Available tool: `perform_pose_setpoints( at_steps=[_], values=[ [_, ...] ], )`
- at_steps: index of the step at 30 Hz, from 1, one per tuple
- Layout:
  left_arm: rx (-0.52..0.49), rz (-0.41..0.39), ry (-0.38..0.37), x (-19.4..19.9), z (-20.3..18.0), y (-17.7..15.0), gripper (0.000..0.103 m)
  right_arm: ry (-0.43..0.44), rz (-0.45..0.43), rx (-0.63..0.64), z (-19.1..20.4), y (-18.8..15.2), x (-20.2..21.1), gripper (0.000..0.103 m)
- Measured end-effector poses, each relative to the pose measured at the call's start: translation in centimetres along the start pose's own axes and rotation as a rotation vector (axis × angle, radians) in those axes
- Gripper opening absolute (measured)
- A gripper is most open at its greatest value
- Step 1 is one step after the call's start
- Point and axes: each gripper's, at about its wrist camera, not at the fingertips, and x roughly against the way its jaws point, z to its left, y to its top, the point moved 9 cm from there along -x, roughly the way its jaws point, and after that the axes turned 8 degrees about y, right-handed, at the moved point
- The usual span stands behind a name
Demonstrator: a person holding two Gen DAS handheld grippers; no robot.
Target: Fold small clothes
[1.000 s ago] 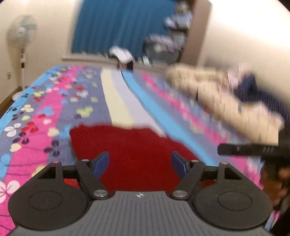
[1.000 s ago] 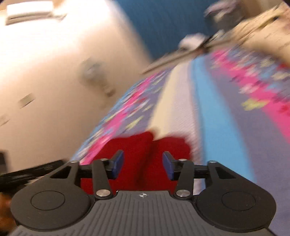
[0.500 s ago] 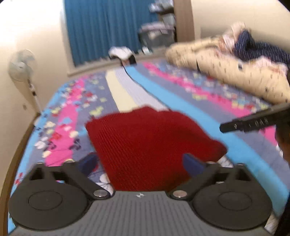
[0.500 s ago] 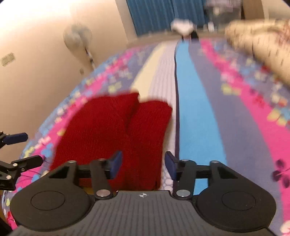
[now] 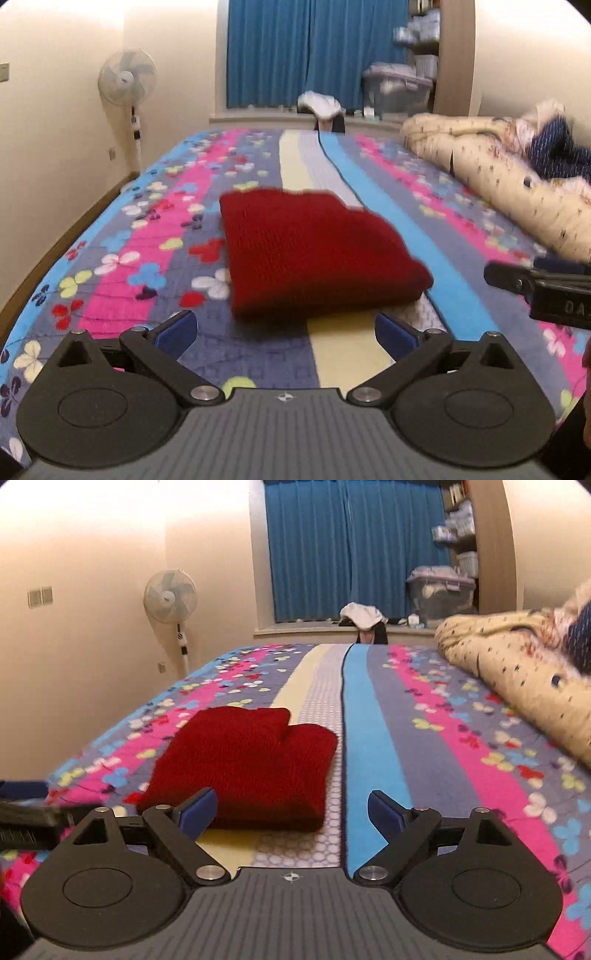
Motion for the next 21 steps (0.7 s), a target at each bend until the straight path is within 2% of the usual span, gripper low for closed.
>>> perform_pose_setpoints(
  at_steps=[2,4,9,15,21],
  values=[
    [-0.011,-0.05,0.022,0.1,-0.3,0.4,0.103,-0.018,0.013,0.004,0.0,-0.2,-0.6,0.09],
    [-0.018,-0.057,0.053,-0.2,-0.4,0.4,0.103,-0.028,0.032,-0.014,-0.4,-0.5,-1.3,0.09],
    [0.019,0.004,0.116,-2.1,0.6,0.3,0.103,-0.041,0.064,-0.03,-0.5,-1.1,-2.6,0.092],
    [0.083,0.082,0.12,-3.8,1.8,0.0,0.103,-0.039,0.089,-0.014,-0.1,-1.5,-3.7,0.094],
    [0.077,0.09,0.115,-4.2,1.5,0.1,0.103,-0.042,0.092,-0.026,0.0,-1.6,-4.2,0.094]
  ],
)
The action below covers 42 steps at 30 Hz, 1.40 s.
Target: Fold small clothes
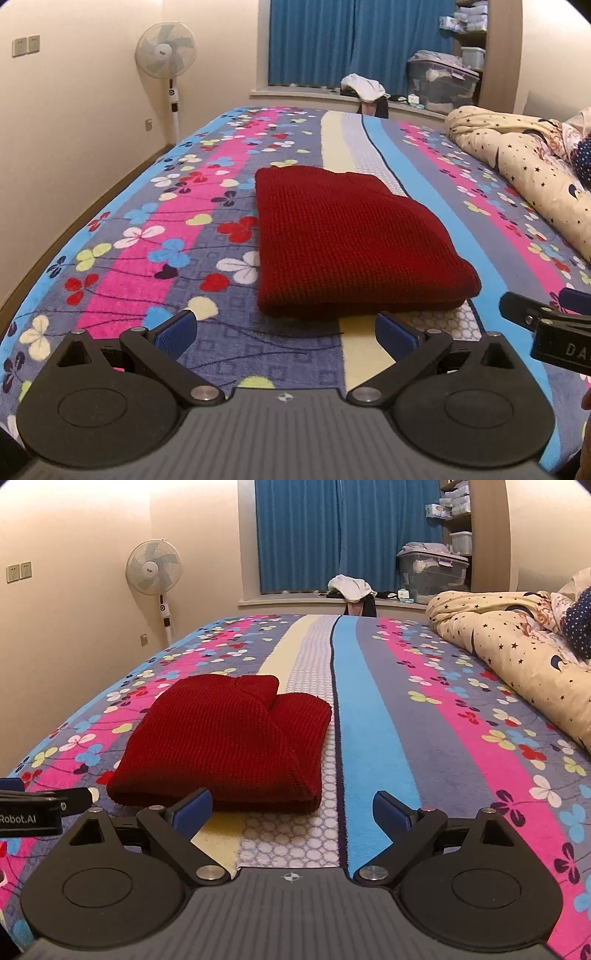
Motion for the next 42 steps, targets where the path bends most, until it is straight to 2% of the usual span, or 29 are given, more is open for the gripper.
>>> perform_pose_setpoints(
  at_steps=[3,23,28,42],
  values=[
    [-0.017,0.0,-0.018,0.1,-0.6,-0.1,0.103,0.007,0.0,-0.001,0.0,0.0,0.0,0.094],
    [-0.042,0.003,0.003,-0.7,-0.5,-0.5,0.103,0.018,0.017,0.003,1.3,-0.1,-0.7,0.097],
    [-0.022,0.011,-0.008,-0.6,-0.4,-0.5,0.103,0.021,0.018,-0.008,1.2,0.0,-0.6,0.097],
    [-0.05,0.016,-0.02,-0.6,-0.7,-0.8,0.103,0.036,0.014,0.033,2.0,-0.1,-0.4,0.097]
  ],
)
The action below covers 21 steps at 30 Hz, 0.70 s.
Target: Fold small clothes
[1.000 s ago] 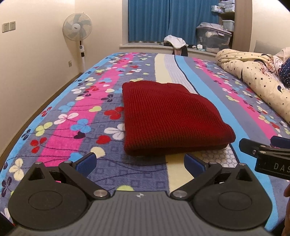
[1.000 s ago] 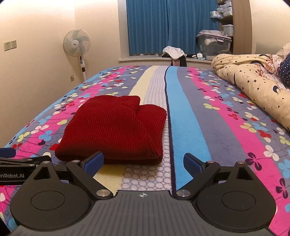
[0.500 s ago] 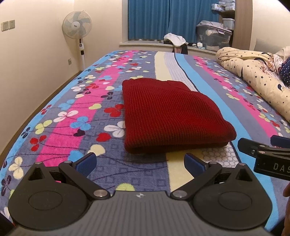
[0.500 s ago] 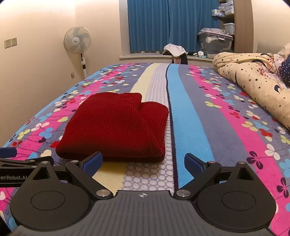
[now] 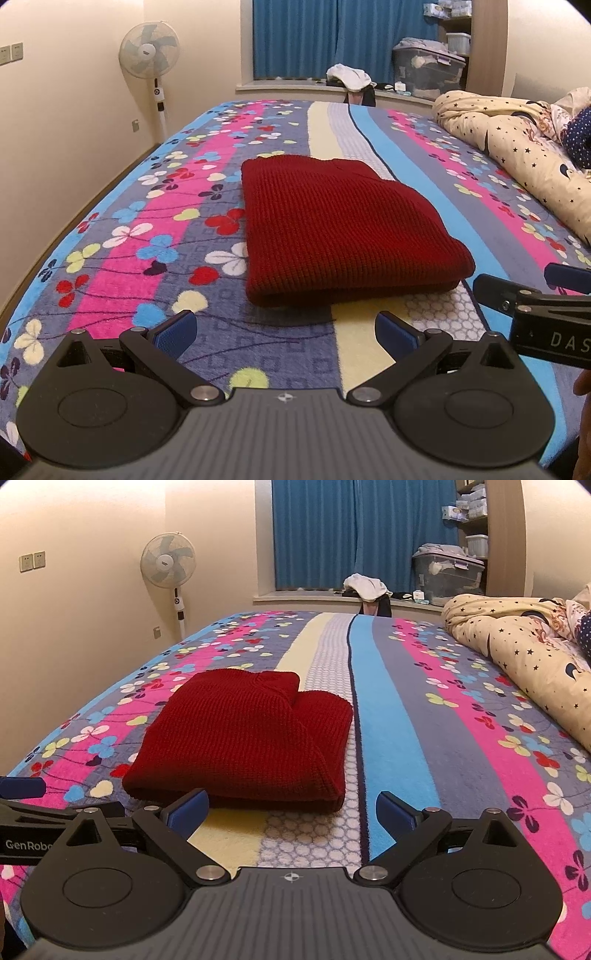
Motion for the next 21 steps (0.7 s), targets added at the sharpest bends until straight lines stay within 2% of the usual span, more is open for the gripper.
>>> perform_pose_setpoints(
  at_steps=[21],
  values=[
    [0.01,0.013,0.001,-0.16,0.12,-0.07,0.102,0.013,-0.002,0.019,0.51,0.21,-0.1,0.097]
  ],
)
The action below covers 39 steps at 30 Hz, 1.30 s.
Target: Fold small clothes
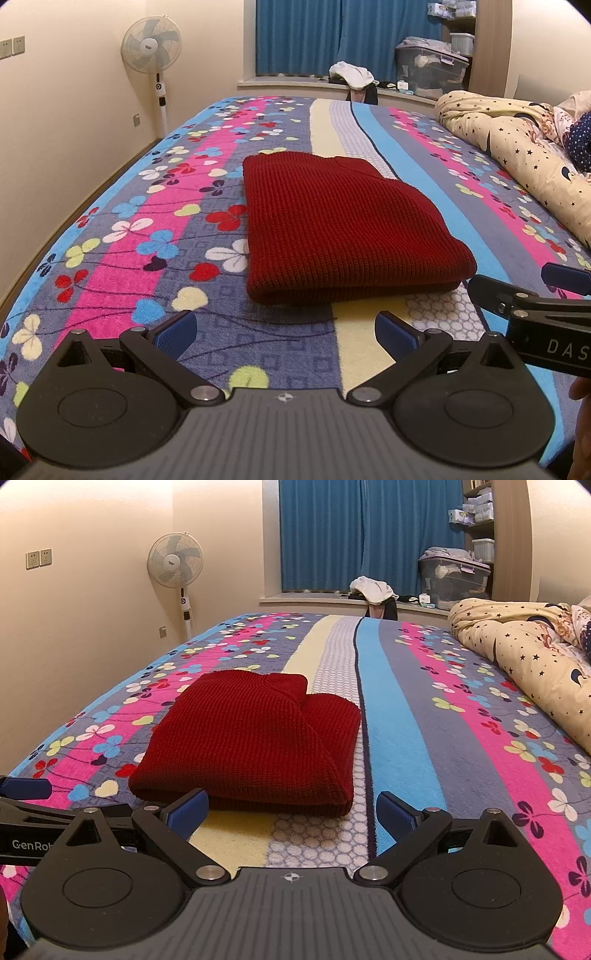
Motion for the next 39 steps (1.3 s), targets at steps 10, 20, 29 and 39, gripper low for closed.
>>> perform_pose_setpoints(
  at_steps=[10,20,29,39],
  values=[
    [0.0,-0.001,0.0,0.0,-0.01,0.0,0.102,0.0,0.0,-0.001,0.04,0.01,-0.02,0.097],
    [0.0,-0.001,0.0,-0.01,0.01,0.01,0.102,0.0,0.0,-0.001,0.0,0.0,-0.01,0.097],
    [0.001,0.001,0.002,-0.01,0.09,-0.01,0.102,0.0,0.002,-0.002,0.03,0.01,-0.06,0.097],
    [0.002,0.003,0.004,-0.09,0.21,0.0,0.102,0.001,0.006,-0.006,0.32,-0.16,-0.27,0.097]
  ],
)
